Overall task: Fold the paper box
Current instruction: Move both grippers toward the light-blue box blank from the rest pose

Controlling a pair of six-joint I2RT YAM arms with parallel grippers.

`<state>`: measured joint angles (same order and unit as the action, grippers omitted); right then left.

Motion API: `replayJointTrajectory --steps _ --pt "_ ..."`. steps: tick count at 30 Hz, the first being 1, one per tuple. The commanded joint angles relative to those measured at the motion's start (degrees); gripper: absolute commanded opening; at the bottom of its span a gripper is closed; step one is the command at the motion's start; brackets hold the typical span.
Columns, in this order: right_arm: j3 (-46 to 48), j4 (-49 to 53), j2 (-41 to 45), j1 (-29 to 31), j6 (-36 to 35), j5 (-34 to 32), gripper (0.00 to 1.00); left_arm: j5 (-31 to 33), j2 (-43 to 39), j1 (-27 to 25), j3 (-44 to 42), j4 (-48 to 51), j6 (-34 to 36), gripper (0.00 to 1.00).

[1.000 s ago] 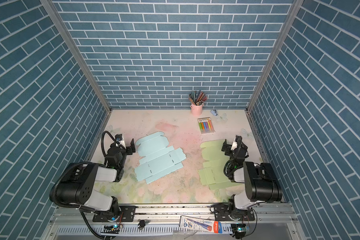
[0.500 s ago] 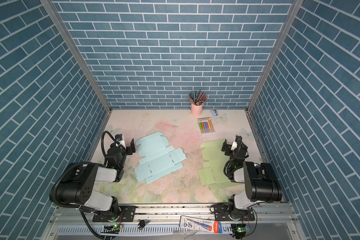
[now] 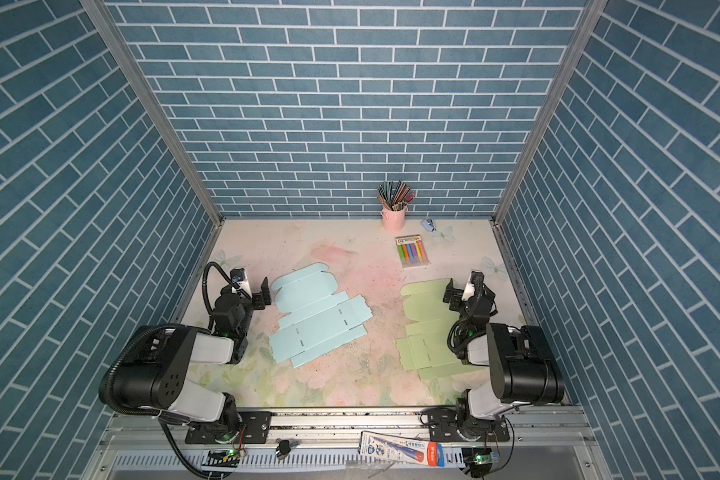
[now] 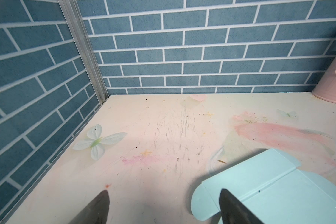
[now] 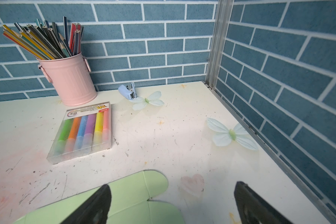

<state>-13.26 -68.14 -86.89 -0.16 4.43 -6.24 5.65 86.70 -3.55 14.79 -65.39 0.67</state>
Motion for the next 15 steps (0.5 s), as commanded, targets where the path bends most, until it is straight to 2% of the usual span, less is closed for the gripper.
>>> replayJointTrajectory --steps 1,15 --pt "-0.72 -0.73 -0.56 -0.19 -1.42 -0.26 0.99 -0.46 -0.05 0.21 0.66 -0.62 0.3 0.89" --pt "-0.63 -0.85 -0.43 -0.19 -1.53 -0.32 0.99 -1.37 0.11 0.48 0.83 -0.36 0.42 0.89"
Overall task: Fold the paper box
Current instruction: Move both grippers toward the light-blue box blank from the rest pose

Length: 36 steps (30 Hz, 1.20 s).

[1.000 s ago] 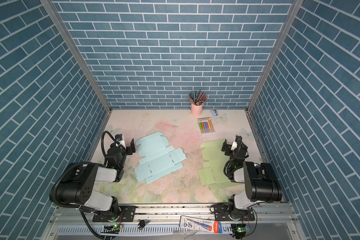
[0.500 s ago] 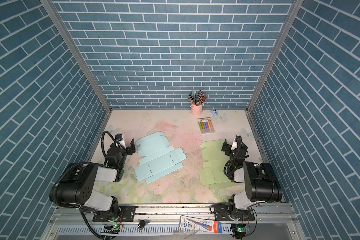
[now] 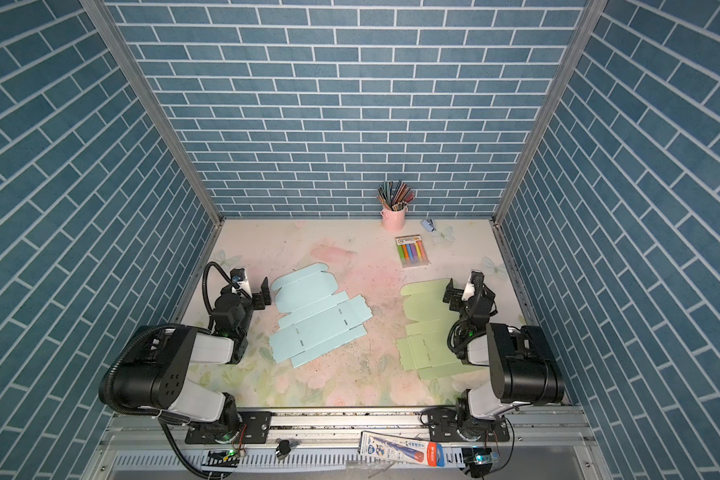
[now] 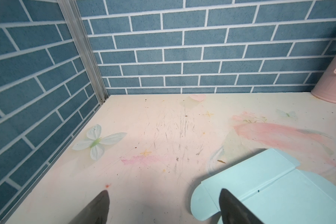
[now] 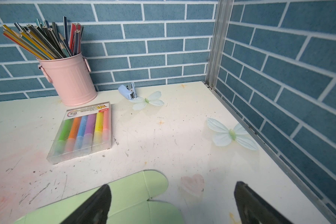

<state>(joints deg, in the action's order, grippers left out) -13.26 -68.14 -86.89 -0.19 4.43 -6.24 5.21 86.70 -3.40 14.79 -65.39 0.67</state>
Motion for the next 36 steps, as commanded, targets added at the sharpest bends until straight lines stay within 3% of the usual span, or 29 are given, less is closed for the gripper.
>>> replayJointTrajectory --steps 1,5,9,12,14,17,20,23,28,36 --pt "-0.35 -1.38 -0.38 -0.17 -1.76 -0.35 0.99 -1.17 0.04 0.34 0.8 -0.27 0.52 0.89" --pt "1.02 1.18 5.69 1.04 -3.01 -2.68 0.99 -4.71 -1.88 0.11 0.77 0.95 2.21 0.89" --pt "-2.44 17.55 17.35 4.95 -3.06 -7.49 0.99 1.47 -10.84 -2.66 3.62 14.56 0.45 0.89" --pt "-6.59 28.45 23.58 7.93 1.72 -10.12 0.99 3.75 -17.01 -6.2 6.41 25.14 -1.78 0.89" --pt "-11.87 41.58 26.47 9.33 9.59 -11.64 0.99 9.25 -21.49 -10.39 9.31 33.93 -6.58 0.89" --pt "-18.95 58.28 28.84 12.1 14.4 -1.9 0.98 10.43 -25.0 -15.76 16.63 48.9 -12.05 0.89" --pt "-21.02 66.93 30.74 17.65 18.93 8.91 0.98 -4.53 -23.76 -16.77 22.84 58.01 -19.04 0.89" --pt "-19.05 69.28 31.81 25.73 25.88 17.66 0.98 -11.97 -20.86 -18.09 25.49 64.98 -22.33 0.89" --pt "-12.27 63.6 31.37 39.73 37.2 24.25 0.98 -18.44 -20.28 -20.86 18.92 62.95 -26.01 0.89" --pt "-5.62 43.36 20.51 44.77 44.61 33.22 0.96 -20.15 -16.59 -26.86 12.25 58.25 -29.26 0.89"
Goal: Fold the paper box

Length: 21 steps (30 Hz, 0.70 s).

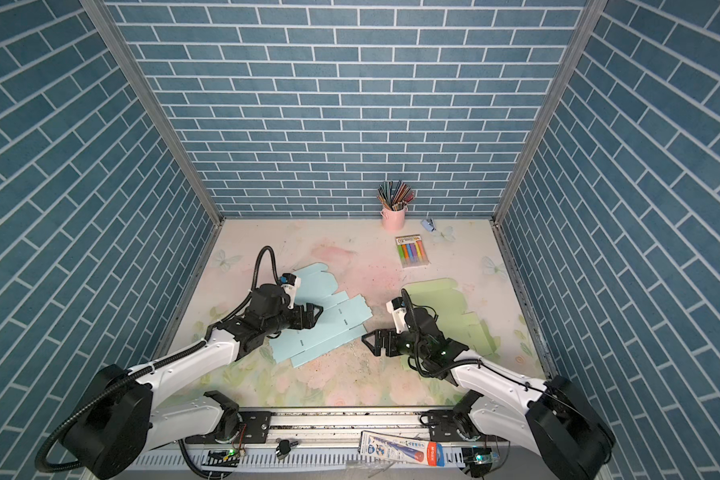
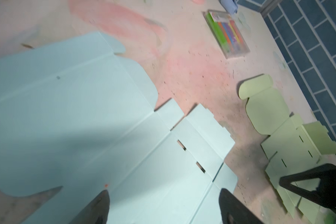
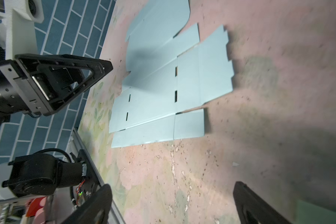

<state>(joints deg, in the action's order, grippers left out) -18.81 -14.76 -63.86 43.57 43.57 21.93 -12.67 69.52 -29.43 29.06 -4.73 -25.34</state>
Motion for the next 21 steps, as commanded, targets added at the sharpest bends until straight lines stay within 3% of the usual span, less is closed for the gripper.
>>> replayJointTrajectory --steps 1,8,21 --pt "-0.33 -11.21 -4.17 1.46 5.43 5.54 0.94 -2.75 1.03 -0.87 -3.22 -3.4 -3.92 0.89" --pt "-1.54 -18.36 -13.38 2.31 4.99 7.62 0.86 -4.82 3.37 -1.81 -8.52 -9.26 -6.6 0.89" --pt "-3.36 -26.35 -21.6 -2.57 5.12 11.08 0.73 -3.86 5.23 -11.84 -13.48 -19.35 -13.61 0.89"
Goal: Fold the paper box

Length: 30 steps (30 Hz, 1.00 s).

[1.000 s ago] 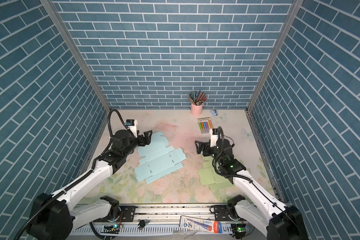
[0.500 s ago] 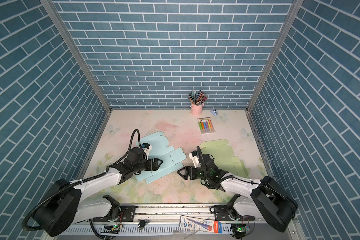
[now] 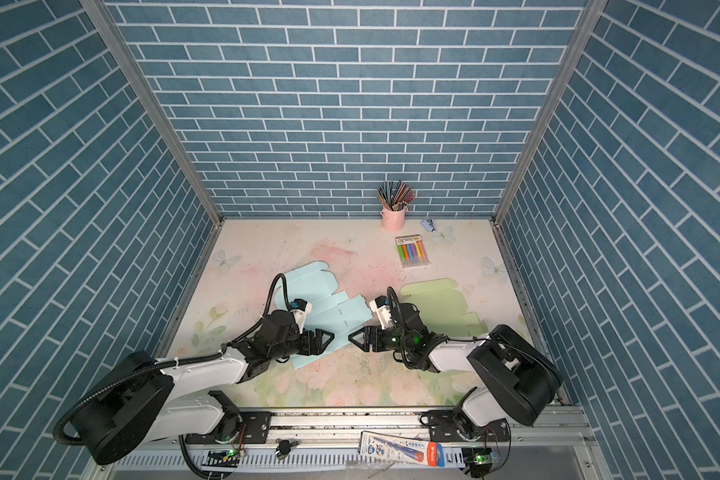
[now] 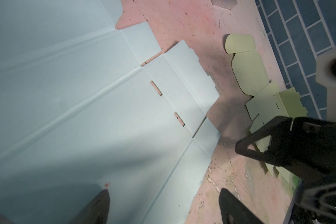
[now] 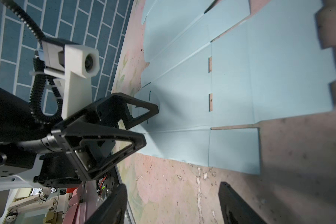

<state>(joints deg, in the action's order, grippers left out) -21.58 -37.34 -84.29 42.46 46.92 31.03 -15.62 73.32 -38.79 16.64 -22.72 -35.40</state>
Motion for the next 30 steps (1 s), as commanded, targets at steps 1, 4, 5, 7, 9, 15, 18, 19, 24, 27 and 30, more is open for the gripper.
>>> replayJointTrajectory --steps 1,4,5,7,9,15,18,19,24,27,30 --pt "-0.86 -3.79 -1.46 -1.82 1.63 2.23 0.72 -0.95 1.48 -3.51 -0.84 -2.12 -4.01 0.89" --pt "-1.64 -3.87 -2.07 -2.79 1.56 2.76 0.71 -1.53 1.65 -6.09 0.91 -3.38 -4.86 0.89" --pt "-1.79 -4.04 -2.19 -3.2 1.68 2.97 0.7 -2.09 1.46 -6.29 1.42 -3.43 -4.86 0.89" --pt "-1.8 -4.04 -1.74 -3.67 1.8 3.2 0.7 -3.0 -0.39 -5.66 1.94 -2.56 -3.97 0.89" --pt "-2.13 -0.68 0.08 -3.67 0.4 2.24 0.7 -3.19 -3.97 -2.85 3.41 2.66 -0.88 0.89" --pt "-1.8 12.73 8.61 -1.25 -4.46 -2.9 0.74 -5.02 -11.84 16.34 5.12 16.88 7.67 0.89" --pt "-1.63 18.16 11.85 2.08 -5.31 -5.43 0.8 -2.09 -10.7 19.17 5.92 17.49 8.37 0.89" --pt "-1.37 18.77 12.42 2.77 -5.17 -5.34 0.81 -1.25 -10.19 19.73 5.77 17.11 8.09 0.89" --pt "-1.71 21.9 11.9 3.77 -7.57 -0.6 0.91 2.06 -9.98 21.92 3.48 16.77 7.07 0.89" --pt "-3.05 21.23 8.97 4.03 -9.34 2.58 0.96 2.94 -12.08 23.64 1.45 17.4 6.66 0.89" --pt "-4.77 17.81 4.08 3.99 -9.47 6.31 0.98 3.83 -12.9 23.67 0.4 17.4 6.06 0.89"
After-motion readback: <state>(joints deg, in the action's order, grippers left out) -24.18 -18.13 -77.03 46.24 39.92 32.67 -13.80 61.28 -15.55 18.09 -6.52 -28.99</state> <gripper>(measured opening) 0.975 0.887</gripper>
